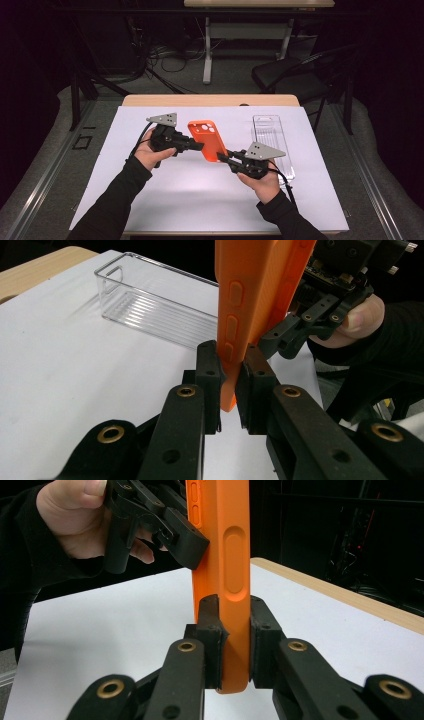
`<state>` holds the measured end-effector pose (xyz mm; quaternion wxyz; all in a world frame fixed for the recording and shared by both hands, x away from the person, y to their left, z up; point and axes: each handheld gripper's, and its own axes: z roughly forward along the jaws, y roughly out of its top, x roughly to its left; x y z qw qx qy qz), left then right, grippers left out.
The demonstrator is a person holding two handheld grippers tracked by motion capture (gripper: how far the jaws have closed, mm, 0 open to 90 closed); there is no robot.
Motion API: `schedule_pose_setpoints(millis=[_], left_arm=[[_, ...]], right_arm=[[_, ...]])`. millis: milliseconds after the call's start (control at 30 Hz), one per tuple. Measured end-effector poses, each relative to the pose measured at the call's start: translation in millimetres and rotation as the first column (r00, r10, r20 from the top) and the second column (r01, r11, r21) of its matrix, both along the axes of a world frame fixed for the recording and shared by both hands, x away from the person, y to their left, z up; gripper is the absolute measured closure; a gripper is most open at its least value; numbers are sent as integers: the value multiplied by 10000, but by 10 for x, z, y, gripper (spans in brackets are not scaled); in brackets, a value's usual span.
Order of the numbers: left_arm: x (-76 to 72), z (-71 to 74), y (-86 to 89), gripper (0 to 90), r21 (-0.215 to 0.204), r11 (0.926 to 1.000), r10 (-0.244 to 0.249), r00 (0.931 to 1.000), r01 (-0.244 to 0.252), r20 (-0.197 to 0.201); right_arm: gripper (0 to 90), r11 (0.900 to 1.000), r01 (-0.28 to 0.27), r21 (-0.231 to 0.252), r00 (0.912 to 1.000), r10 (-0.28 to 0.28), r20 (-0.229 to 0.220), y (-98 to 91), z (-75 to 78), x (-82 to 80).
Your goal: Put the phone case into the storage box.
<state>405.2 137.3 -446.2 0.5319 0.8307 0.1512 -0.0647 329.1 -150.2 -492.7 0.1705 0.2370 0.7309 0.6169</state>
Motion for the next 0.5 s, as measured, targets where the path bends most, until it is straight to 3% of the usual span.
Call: schedule_pose_setpoints(millis=[500], left_arm=[[-2, 4, -7, 816, 14, 10000, 33, 10000, -33, -29]], right_arm=[[761, 10000, 5, 60, 9999, -4, -126, -1, 0, 2]])
